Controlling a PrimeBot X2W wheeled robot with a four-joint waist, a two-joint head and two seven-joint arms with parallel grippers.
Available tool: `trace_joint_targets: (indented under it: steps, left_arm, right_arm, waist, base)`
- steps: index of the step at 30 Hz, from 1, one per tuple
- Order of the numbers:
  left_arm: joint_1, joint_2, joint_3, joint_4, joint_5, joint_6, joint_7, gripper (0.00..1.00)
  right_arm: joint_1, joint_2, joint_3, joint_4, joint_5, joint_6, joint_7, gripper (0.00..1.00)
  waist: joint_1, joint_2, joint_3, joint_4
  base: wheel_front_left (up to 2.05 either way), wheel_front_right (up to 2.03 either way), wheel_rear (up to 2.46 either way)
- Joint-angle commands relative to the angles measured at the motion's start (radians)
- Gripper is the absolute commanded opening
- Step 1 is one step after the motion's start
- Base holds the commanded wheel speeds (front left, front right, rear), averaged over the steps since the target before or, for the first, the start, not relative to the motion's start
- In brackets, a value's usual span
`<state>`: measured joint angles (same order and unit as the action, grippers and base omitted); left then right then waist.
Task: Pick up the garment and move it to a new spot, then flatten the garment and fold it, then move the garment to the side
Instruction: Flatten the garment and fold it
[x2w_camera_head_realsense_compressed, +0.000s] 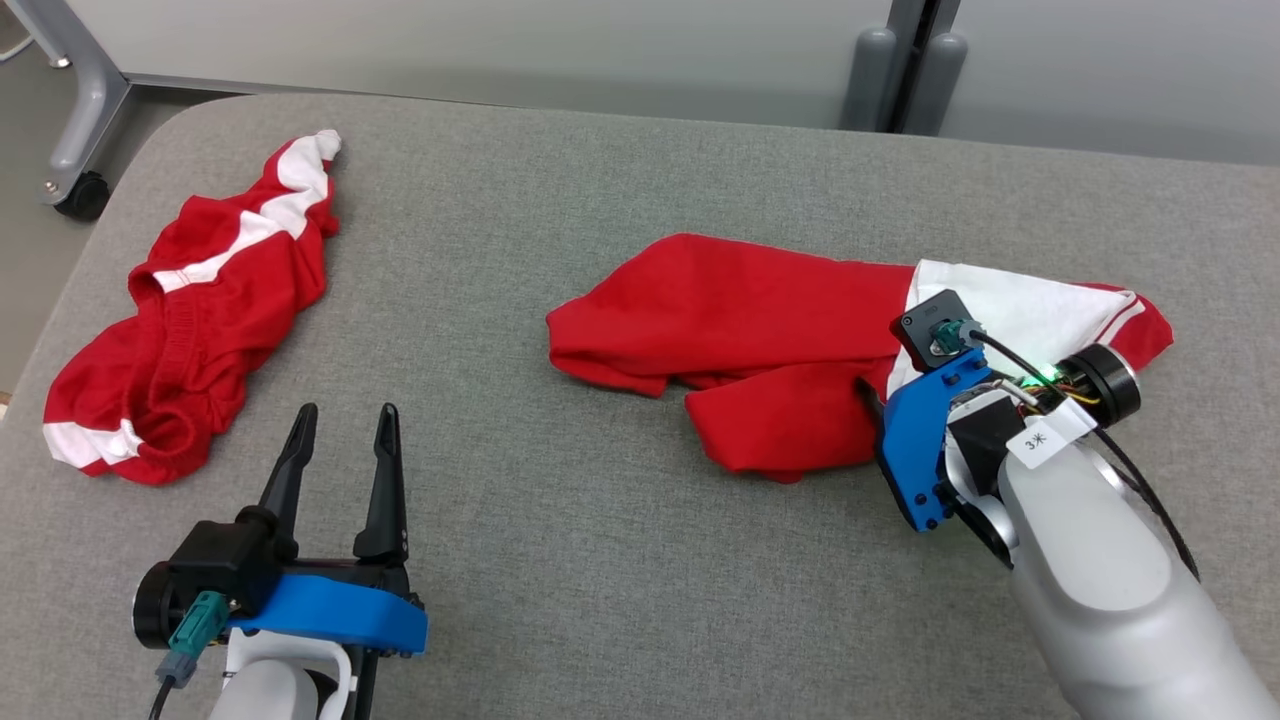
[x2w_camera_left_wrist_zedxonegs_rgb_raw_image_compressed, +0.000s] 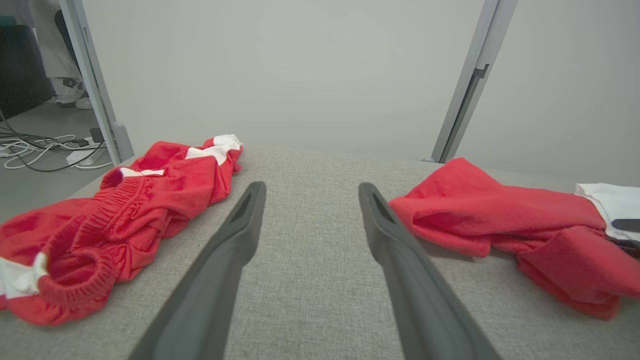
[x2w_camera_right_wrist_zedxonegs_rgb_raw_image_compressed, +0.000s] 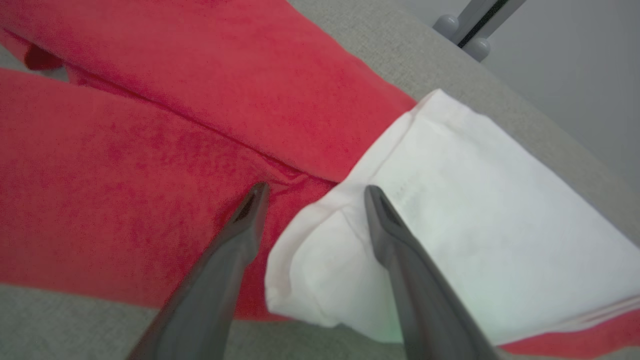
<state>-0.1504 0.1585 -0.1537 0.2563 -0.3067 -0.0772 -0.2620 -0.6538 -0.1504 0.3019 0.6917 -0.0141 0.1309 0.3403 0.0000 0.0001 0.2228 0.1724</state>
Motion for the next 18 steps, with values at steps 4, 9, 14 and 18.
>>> trace_joint_targets:
  steps: [4,9,14,18]
  left_arm:
    - [-0.016,-0.007,0.004,0.003,0.006,-0.002,-0.004,1.0]
    - [-0.006,-0.007,0.013,0.004,0.006,-0.004,-0.004,1.0]
    - [-0.006,-0.007,0.015,0.005,0.007,-0.009,-0.004,1.0]
    - [-0.01,-0.006,0.015,0.006,0.009,-0.01,-0.004,1.0]
  right_arm:
    - [-0.012,0.011,-0.075,0.035,-0.091,0.0,-0.026,1.0]
    - [0.015,0.018,-0.144,0.064,-0.148,0.0,-0.05,1.0]
    - [0.009,0.028,-0.177,0.102,-0.163,0.0,-0.08,0.0]
    - [-0.001,0.034,-0.205,0.112,-0.155,0.0,-0.13,0.0]
  waist:
    - [0.0,-0.0001,-0.001,0.002]
    - [0.0,-0.0001,-0.009,-0.011]
    - [0.0,-0.0001,-0.014,-0.028]
    - [0.0,-0.0001,-0.016,-0.036]
  base:
    - [0.0,0.0,0.0]
    - [0.0,0.0,0.0]
    - [0.0,0.0,0.0]
    - [0.0,0.0,0.0]
